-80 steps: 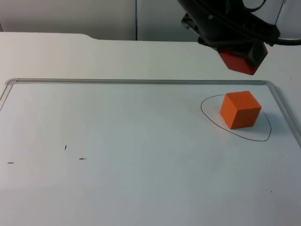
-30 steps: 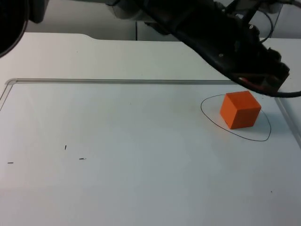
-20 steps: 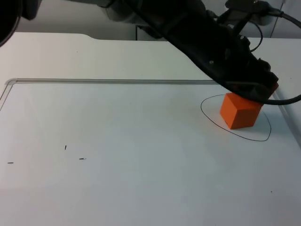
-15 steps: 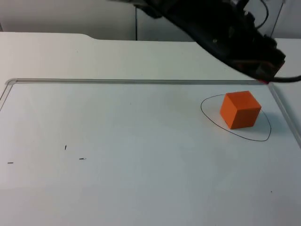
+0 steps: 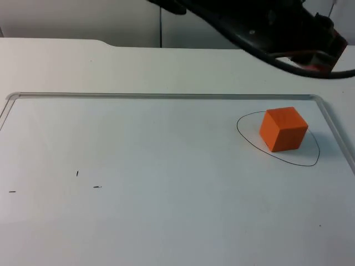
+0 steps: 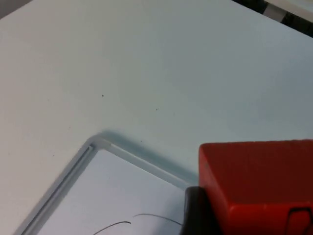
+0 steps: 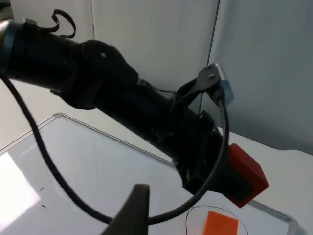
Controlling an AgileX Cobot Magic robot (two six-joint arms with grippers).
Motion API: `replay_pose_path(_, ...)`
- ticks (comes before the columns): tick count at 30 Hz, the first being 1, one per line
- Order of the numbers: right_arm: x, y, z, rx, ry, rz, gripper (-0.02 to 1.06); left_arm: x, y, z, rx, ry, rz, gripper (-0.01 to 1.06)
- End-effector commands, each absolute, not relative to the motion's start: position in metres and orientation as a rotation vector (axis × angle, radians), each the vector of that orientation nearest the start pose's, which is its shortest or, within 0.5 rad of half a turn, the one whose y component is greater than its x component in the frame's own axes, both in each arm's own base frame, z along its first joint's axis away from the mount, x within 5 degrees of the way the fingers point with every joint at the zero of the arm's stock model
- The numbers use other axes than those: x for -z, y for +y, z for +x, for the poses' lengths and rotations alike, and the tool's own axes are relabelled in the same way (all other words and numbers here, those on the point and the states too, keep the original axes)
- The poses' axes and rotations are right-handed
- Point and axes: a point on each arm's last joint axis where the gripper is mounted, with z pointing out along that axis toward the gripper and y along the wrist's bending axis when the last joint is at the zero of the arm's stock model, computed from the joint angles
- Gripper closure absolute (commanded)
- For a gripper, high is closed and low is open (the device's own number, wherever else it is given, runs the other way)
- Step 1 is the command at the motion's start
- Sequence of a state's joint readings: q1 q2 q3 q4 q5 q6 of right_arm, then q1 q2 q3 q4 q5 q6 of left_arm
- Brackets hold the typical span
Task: Pick up one cube with the left hand and another cube with the right hand. First place the cube in the right hand at the target position, then stack the cube in the left hand on top.
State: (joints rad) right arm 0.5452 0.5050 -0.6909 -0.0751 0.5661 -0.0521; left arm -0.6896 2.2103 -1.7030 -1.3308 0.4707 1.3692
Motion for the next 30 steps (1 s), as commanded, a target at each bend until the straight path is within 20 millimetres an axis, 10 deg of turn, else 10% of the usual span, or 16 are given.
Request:
replay_pose_path(1, -0.357, 0.046, 0.082, -0.269, 1.759, -0.578, 0.10, -0.211, -0.345, 0.357, 0.818, 1.772, 1.023, 1.05)
replay_pose_path(13, -0.357, 0.046, 0.082, -0.265, 1.753, -0.578, 0.10, -0.151, -0.354, 0.358, 0.807, 1.711, 1.220, 1.05)
replay_pose_path(30, -0.358, 0.046, 0.082, -0.267, 1.747, -0.576, 0.10, -0.129, -0.352, 0.379, 0.766, 1.698, 1.234, 1.05)
